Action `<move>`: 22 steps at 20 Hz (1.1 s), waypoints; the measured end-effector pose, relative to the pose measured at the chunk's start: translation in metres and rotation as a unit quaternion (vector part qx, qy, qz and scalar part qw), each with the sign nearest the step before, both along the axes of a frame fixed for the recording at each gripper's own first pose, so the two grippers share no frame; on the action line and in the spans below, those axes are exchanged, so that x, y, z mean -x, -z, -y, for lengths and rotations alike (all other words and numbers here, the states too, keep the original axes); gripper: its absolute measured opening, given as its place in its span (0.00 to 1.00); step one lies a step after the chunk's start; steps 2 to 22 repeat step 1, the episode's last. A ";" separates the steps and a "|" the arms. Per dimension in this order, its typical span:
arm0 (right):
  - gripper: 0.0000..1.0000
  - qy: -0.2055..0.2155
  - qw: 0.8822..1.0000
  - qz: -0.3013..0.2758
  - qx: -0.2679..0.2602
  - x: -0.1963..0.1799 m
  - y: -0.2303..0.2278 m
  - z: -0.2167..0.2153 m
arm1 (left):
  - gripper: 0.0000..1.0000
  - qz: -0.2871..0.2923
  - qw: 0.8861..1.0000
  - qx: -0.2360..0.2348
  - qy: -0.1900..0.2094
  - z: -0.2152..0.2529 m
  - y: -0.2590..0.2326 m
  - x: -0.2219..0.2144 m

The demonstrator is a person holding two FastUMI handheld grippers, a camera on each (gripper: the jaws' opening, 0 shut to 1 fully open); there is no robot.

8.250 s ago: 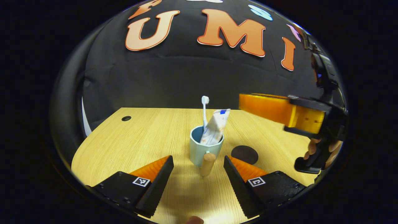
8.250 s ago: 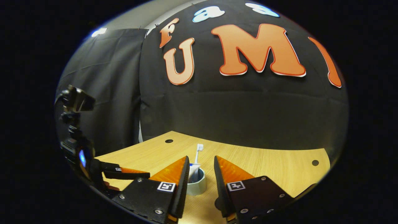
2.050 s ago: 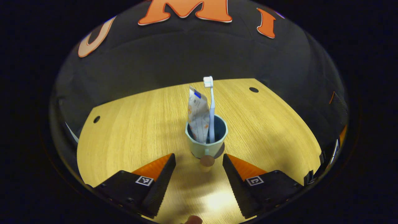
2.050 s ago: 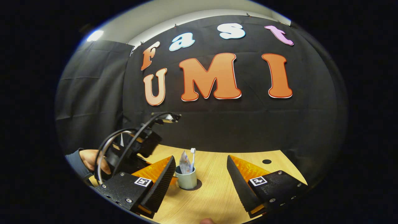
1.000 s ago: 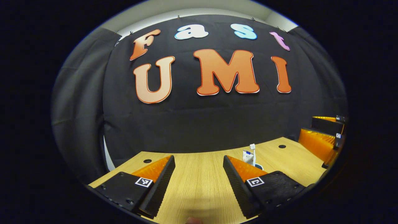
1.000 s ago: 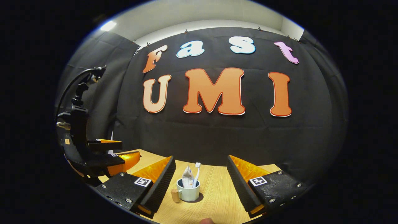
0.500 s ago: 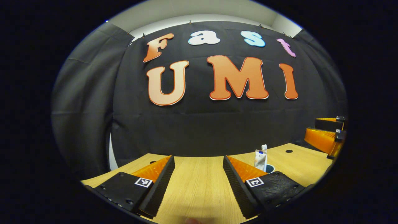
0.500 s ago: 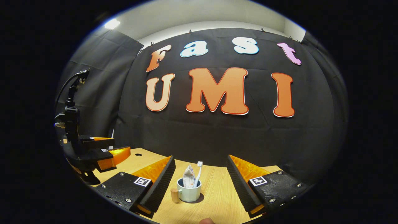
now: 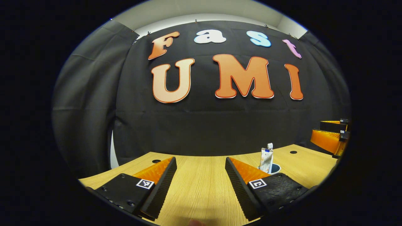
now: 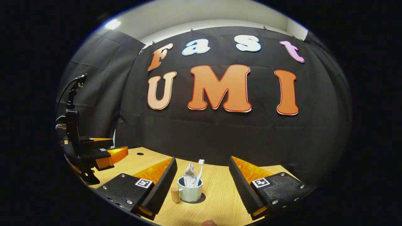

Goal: Put the toothbrush and toothpaste on the desktop into the cup, then pick up the cup and place it on the coaster on the desktop.

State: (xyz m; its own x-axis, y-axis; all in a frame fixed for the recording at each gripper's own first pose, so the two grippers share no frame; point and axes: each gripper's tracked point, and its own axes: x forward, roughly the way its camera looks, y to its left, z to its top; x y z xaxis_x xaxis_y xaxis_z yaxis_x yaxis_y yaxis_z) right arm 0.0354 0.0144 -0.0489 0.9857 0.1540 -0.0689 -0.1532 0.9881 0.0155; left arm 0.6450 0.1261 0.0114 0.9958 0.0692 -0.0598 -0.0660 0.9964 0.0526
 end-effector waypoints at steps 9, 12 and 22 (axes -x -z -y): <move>0.99 -0.001 1.000 0.000 0.001 0.001 0.000 0.000 | 0.94 0.003 1.000 -0.001 0.001 0.003 -0.001 0.000; 0.99 -0.001 1.000 0.000 0.001 0.001 0.000 0.000 | 0.94 0.003 1.000 -0.001 0.001 0.003 -0.001 0.000; 0.99 -0.001 1.000 0.000 0.001 0.001 0.000 0.000 | 0.94 0.003 1.000 -0.001 0.001 0.003 -0.001 0.000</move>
